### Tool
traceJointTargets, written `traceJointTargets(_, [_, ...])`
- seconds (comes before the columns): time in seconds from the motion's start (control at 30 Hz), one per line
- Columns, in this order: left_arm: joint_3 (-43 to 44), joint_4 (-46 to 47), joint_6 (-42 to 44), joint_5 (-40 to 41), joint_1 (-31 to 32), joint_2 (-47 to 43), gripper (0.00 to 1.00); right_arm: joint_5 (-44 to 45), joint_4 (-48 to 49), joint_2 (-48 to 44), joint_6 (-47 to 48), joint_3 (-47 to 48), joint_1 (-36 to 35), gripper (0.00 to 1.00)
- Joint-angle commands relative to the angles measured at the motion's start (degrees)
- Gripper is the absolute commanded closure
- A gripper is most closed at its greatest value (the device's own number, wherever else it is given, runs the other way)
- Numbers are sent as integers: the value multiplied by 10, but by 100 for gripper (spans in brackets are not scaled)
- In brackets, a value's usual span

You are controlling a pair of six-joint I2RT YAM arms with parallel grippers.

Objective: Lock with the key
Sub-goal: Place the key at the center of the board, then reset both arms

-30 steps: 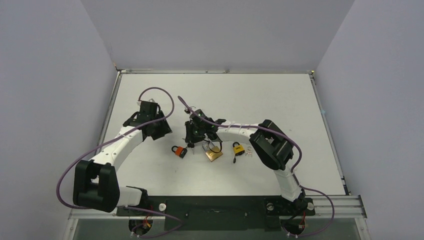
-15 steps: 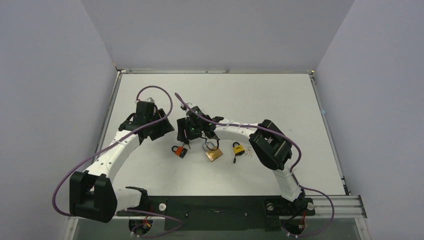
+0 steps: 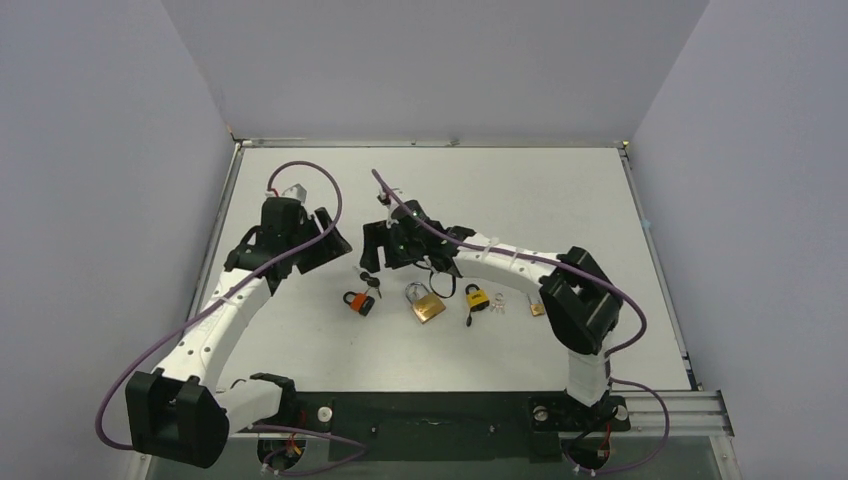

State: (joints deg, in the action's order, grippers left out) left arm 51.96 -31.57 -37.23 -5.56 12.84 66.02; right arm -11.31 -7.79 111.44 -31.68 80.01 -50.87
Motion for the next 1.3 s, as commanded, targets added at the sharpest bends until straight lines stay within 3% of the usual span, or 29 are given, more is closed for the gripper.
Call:
traceJointTargets(0.0, [48, 17, 19, -8, 18, -31, 40, 47, 27, -123, -2, -47, 28, 28])
traceJointTargets(0.27, [116, 20, 54, 98, 174, -29, 39, 107, 33, -313, -17, -163, 81, 23])
traceJointTargets(0.53, [185, 8, 100, 176, 283, -4, 39, 199, -22, -487, -20, -222, 100, 15])
traceJointTargets(0.83, [229, -4, 109, 183, 307, 34, 39, 258, -49, -578, -38, -256, 102, 13])
traceJointTargets(1.27, [203, 17, 128, 169, 307, 12, 38, 242, -49, -567, -39, -239, 103, 13])
